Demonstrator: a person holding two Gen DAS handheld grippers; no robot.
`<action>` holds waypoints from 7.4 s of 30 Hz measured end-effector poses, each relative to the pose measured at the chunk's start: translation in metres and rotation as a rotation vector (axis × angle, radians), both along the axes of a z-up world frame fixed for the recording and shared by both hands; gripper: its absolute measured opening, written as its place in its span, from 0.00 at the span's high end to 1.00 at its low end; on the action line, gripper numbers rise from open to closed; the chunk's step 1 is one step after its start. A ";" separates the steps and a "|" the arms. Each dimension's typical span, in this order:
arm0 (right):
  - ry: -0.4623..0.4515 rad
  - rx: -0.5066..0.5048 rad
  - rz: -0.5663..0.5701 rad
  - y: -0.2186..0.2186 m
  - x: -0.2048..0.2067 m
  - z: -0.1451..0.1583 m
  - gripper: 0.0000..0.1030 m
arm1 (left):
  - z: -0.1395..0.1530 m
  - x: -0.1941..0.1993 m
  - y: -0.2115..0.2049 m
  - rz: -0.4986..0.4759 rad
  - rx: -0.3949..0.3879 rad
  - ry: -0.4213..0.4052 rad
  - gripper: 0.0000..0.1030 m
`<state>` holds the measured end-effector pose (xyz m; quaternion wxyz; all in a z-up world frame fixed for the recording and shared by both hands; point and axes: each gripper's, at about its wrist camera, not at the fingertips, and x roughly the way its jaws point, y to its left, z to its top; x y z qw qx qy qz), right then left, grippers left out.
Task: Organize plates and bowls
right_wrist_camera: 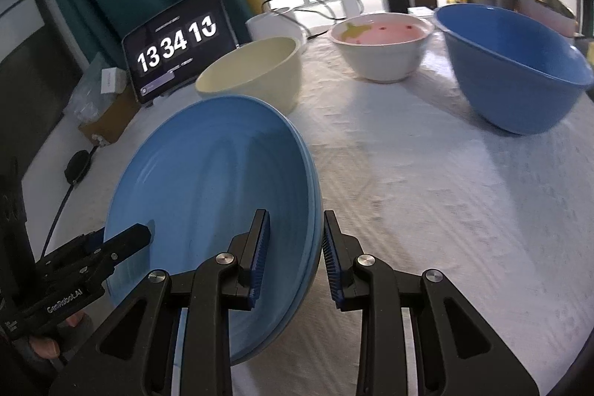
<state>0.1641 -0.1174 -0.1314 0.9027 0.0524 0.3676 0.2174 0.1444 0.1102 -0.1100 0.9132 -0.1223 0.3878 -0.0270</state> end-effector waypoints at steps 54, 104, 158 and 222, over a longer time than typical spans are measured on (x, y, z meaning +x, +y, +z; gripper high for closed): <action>-0.075 -0.001 0.064 0.012 -0.010 0.031 0.63 | 0.061 -0.020 -0.018 0.098 0.155 -0.213 0.48; -0.187 -0.039 -0.163 -0.225 0.092 0.079 0.63 | 0.081 0.127 -0.259 -0.165 0.117 -0.237 0.32; -0.028 0.012 -0.167 -0.166 0.062 0.052 0.81 | 0.063 0.097 -0.205 -0.235 0.060 -0.069 0.64; -0.057 -0.051 -0.069 -0.063 0.039 0.103 0.68 | 0.090 0.057 -0.058 -0.029 0.020 -0.133 0.63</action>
